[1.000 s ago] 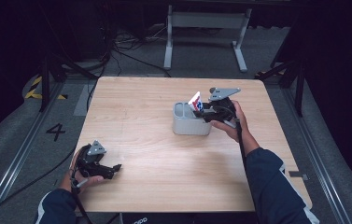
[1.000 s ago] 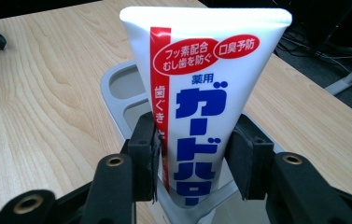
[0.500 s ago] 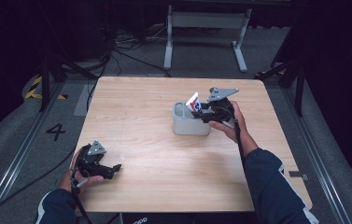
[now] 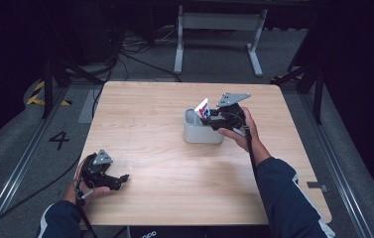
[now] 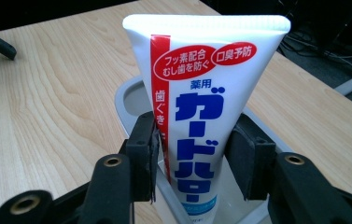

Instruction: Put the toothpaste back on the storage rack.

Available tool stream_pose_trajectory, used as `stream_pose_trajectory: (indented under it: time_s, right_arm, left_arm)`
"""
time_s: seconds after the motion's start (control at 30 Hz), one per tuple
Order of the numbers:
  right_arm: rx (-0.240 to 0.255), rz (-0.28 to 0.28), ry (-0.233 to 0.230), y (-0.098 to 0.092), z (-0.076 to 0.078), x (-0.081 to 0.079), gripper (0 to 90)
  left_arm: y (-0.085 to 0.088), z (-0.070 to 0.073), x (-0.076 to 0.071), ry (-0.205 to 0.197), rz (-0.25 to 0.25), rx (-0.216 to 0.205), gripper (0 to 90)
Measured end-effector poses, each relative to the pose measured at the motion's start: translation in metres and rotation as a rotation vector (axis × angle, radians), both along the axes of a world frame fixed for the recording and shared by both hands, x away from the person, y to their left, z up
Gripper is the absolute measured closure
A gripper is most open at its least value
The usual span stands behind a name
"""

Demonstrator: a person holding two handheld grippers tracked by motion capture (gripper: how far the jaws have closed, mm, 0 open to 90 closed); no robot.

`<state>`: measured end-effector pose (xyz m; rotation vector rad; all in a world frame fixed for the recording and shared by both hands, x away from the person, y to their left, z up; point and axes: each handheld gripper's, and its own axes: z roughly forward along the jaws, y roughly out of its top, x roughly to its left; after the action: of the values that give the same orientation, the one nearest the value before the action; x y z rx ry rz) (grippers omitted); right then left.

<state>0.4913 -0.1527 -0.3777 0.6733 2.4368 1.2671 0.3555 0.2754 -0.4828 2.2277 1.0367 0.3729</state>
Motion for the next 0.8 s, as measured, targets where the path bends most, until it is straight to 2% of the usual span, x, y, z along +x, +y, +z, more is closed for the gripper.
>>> stream_pose_trajectory:
  time_s: [0.2,0.23,0.3,0.37,0.57,0.8]
  right_arm:
    - [0.008,-0.027,0.022,-0.004,-0.003,0.002,51.3]
    - [0.018,-0.032,0.022,-0.006,-0.003,0.003,53.2]
    - [0.086,-0.040,0.020,-0.012,0.000,0.002,52.5]
    - [0.122,-0.050,0.016,-0.016,0.003,0.002,51.9]
    - [0.111,-0.049,0.019,-0.017,0.005,-0.001,49.9]
    - [0.086,-0.051,-0.012,-0.017,0.009,-0.008,47.1]
  left_arm:
    - [0.000,0.000,0.000,0.002,0.000,0.000,2.3]
    - [0.000,0.000,0.000,0.002,0.000,0.001,2.3]
    - [0.000,0.000,0.000,0.002,0.001,0.001,2.5]
    - [0.000,0.000,0.000,0.001,0.001,0.001,2.5]
    - [0.000,0.000,0.000,0.000,0.001,-0.001,2.5]
    - [0.000,0.000,0.000,0.000,0.002,-0.001,2.5]
